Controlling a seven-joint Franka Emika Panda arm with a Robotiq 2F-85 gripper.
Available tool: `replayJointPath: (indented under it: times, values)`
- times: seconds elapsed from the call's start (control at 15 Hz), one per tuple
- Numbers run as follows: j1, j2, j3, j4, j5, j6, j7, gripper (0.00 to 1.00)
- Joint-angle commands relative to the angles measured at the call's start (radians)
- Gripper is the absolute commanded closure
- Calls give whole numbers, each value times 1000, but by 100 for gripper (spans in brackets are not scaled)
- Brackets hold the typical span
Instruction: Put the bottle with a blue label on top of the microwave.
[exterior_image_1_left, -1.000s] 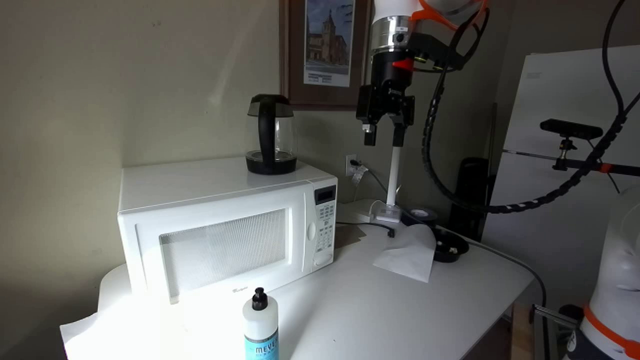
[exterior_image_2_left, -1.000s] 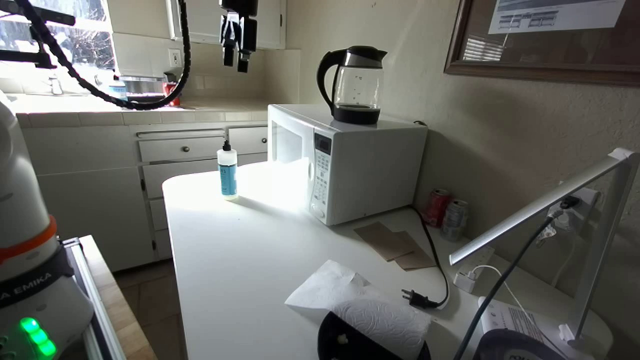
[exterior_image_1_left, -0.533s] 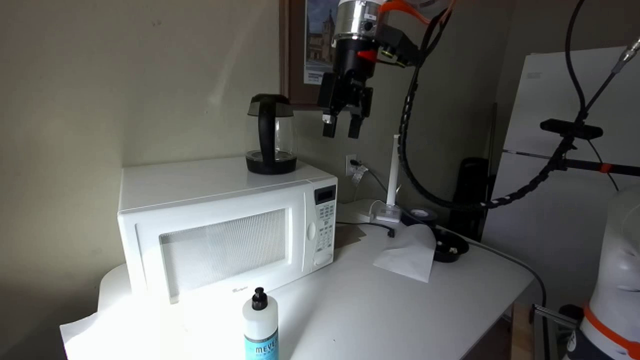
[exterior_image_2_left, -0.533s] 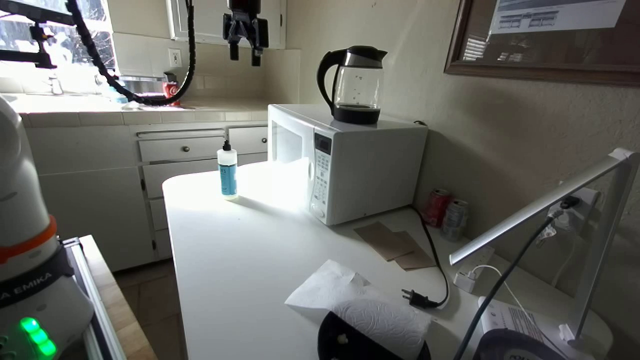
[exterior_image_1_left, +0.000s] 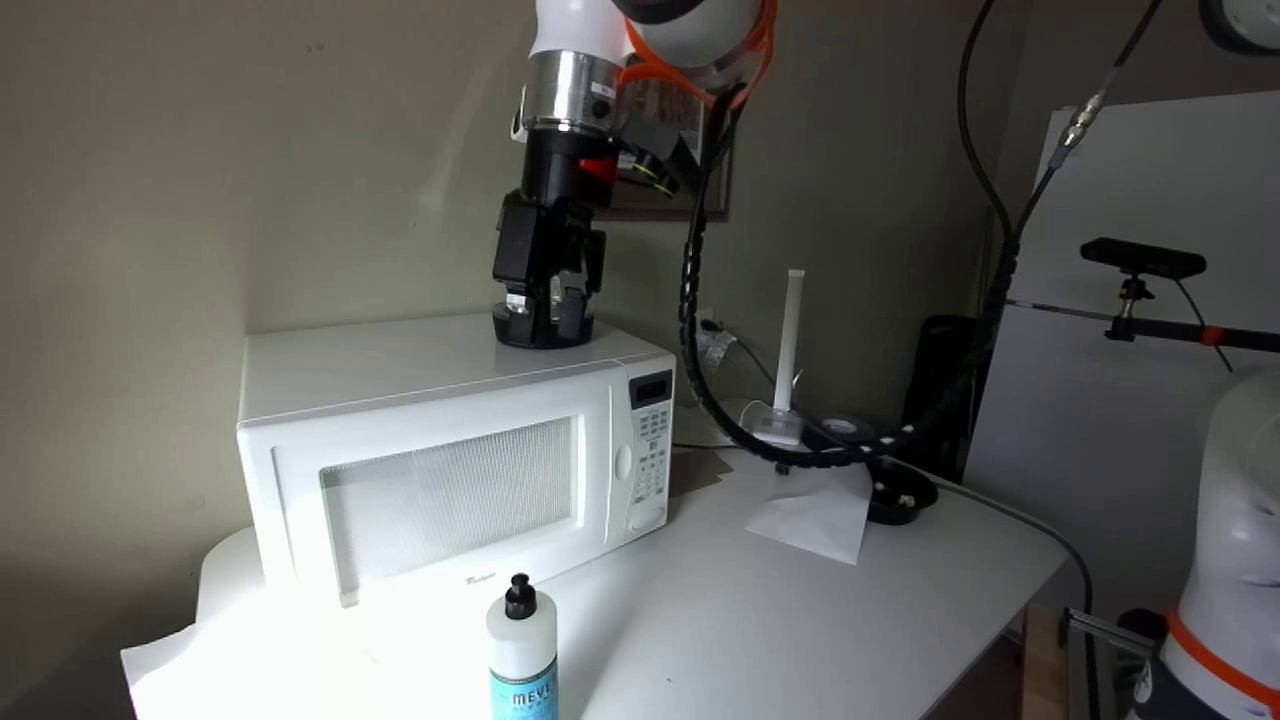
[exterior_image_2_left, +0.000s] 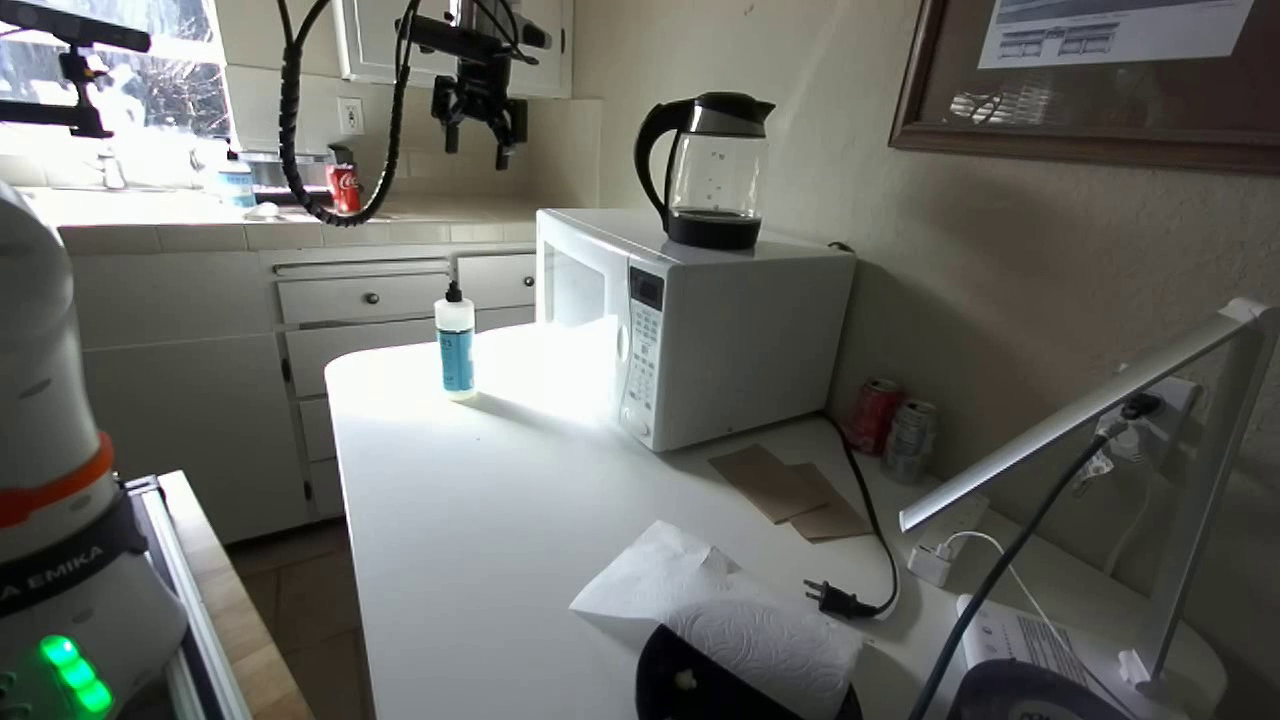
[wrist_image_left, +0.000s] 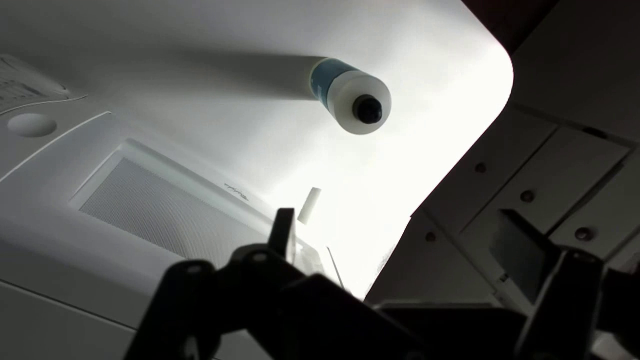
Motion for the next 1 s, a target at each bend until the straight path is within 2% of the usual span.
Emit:
replayJointPath:
  times: [0.0,0.47,0.6,0.73,0.93]
  values:
    - [0,-1,-3,3,-1,-2,1,0]
    - [-3,-11,-8,4,-1,-2,1,0]
    - [21,16,17,-23,-8,-20,-10,0]
    - [47,27,42,-73,45,-29,-46,0]
    - [80,45,78,-156,-4,-27,-17,0]
